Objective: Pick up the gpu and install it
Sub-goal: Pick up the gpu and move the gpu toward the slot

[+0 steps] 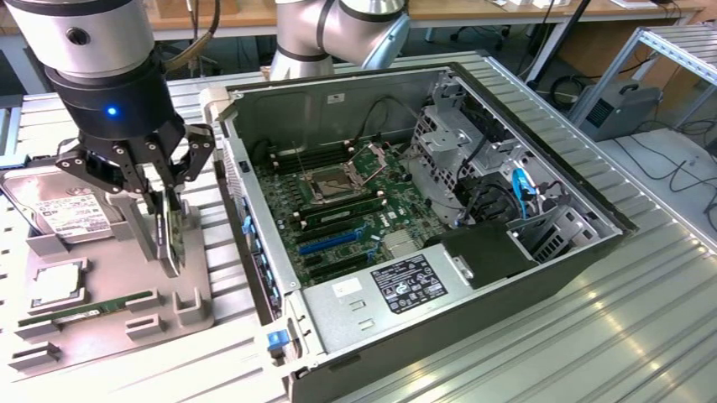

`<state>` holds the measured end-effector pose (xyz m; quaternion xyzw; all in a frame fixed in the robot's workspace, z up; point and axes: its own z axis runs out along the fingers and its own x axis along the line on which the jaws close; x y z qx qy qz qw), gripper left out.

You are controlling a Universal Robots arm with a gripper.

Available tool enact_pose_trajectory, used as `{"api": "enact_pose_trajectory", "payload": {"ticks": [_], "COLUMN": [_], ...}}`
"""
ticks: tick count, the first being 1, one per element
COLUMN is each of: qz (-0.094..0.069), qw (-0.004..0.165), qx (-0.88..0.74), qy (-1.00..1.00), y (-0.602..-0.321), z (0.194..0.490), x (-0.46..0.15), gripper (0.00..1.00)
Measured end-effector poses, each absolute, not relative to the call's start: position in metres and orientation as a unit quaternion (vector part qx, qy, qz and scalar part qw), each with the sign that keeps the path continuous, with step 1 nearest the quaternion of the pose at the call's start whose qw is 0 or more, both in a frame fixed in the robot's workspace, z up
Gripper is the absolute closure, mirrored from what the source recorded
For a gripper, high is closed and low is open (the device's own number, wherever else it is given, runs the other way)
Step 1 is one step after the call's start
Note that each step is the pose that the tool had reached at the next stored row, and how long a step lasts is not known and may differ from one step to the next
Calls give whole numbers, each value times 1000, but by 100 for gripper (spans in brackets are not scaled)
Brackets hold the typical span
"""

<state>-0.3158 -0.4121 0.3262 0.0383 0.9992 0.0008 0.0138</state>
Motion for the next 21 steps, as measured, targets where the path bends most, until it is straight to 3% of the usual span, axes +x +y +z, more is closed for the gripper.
{"api": "enact_pose_trajectory", "payload": {"ticks": [21], "qz": [1], "qw": [14], "qx": [38], "qy": [999], "y": [-412], "z": [354], "x": [-316], "gripper": [73]}}
